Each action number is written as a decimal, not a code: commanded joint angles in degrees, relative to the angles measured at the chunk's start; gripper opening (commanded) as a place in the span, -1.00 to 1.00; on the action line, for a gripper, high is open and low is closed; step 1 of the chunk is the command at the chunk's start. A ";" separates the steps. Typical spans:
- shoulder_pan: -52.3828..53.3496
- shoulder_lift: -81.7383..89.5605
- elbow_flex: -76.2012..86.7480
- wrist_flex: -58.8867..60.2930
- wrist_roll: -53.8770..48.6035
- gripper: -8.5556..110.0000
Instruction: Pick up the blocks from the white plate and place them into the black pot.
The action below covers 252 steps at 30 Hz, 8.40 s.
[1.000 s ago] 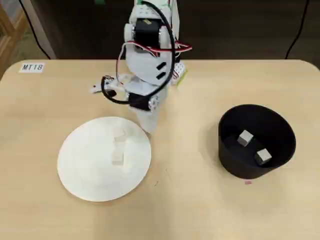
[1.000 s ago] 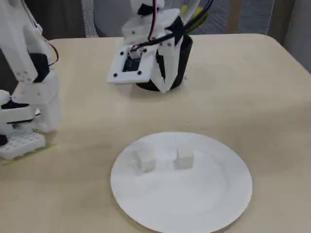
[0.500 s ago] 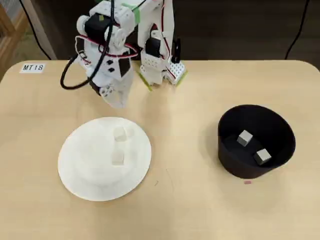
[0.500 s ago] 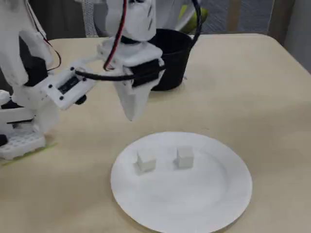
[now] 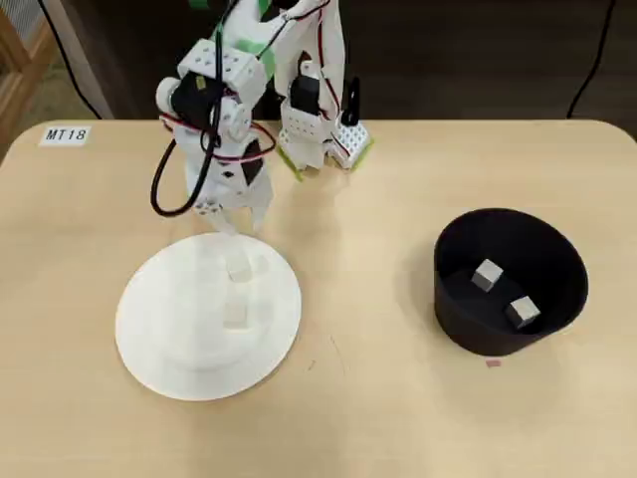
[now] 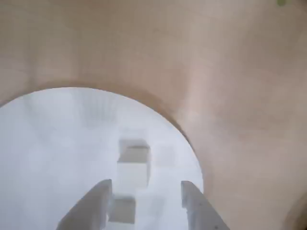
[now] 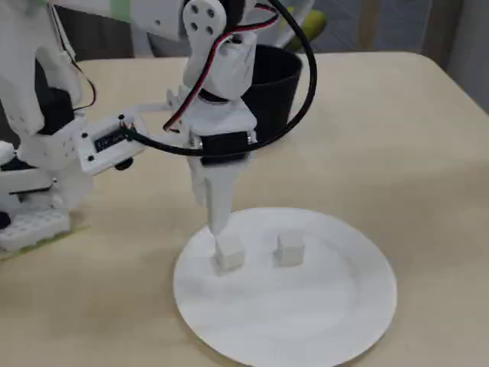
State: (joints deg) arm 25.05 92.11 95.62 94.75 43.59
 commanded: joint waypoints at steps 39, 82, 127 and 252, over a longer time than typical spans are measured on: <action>-2.90 -24.52 -18.90 -3.08 -9.67 -0.73; -50.01 30.76 14.85 -53.17 -47.64 -0.90; -40.25 18.63 7.91 -40.43 -53.61 -0.90; -46.05 25.58 2.02 -43.59 -23.73 -0.90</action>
State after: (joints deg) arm -15.03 113.64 93.78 55.81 17.49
